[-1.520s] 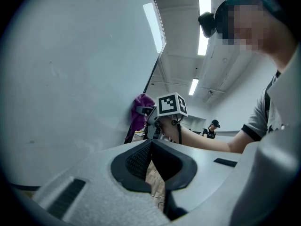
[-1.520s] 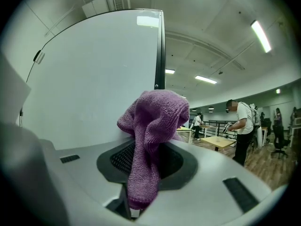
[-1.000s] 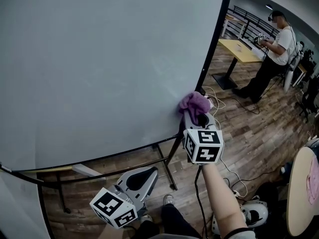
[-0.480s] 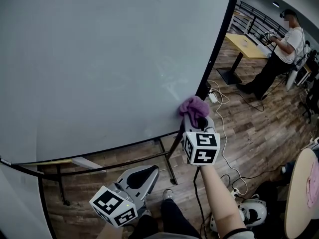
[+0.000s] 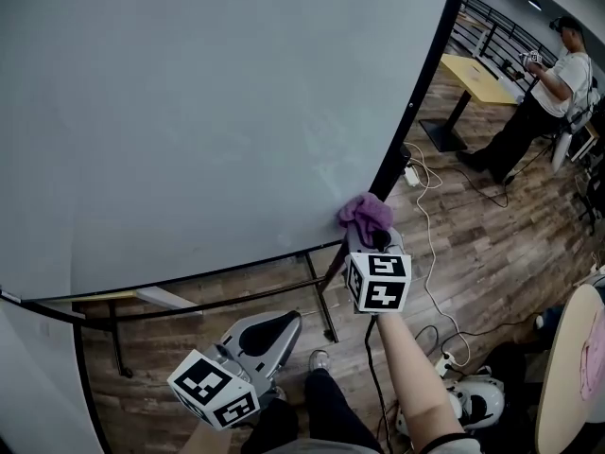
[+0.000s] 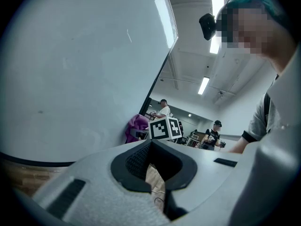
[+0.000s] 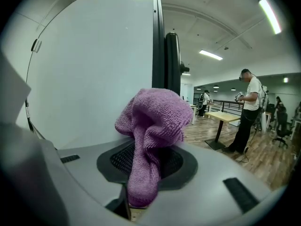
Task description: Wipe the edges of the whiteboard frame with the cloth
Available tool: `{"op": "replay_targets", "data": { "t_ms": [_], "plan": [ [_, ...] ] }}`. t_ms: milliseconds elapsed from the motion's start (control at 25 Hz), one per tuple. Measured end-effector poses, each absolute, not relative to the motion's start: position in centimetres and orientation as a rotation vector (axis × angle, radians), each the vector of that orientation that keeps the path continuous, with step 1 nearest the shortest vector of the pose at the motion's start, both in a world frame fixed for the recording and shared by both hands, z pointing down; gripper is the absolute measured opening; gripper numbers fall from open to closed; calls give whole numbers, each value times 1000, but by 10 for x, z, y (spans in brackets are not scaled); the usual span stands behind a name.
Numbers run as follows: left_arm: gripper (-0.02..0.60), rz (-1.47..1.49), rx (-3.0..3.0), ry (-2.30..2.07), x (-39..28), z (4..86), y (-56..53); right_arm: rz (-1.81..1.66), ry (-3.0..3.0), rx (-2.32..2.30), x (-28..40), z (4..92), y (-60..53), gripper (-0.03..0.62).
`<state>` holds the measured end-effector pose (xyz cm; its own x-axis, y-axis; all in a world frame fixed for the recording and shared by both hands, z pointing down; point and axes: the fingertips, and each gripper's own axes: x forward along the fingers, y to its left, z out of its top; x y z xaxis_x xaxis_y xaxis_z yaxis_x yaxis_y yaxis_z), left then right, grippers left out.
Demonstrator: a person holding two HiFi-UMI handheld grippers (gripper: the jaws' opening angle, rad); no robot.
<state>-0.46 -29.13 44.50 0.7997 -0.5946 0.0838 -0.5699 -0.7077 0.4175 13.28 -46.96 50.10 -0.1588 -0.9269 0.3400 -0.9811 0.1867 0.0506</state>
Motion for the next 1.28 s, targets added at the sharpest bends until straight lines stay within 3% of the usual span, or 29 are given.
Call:
{"op": "replay_targets", "data": {
  "t_ms": [1280],
  "plan": [
    [17, -59, 2444, -1029, -20, 473, -299, 471, -2009, 1641, 135, 640, -469, 109]
  ]
}}
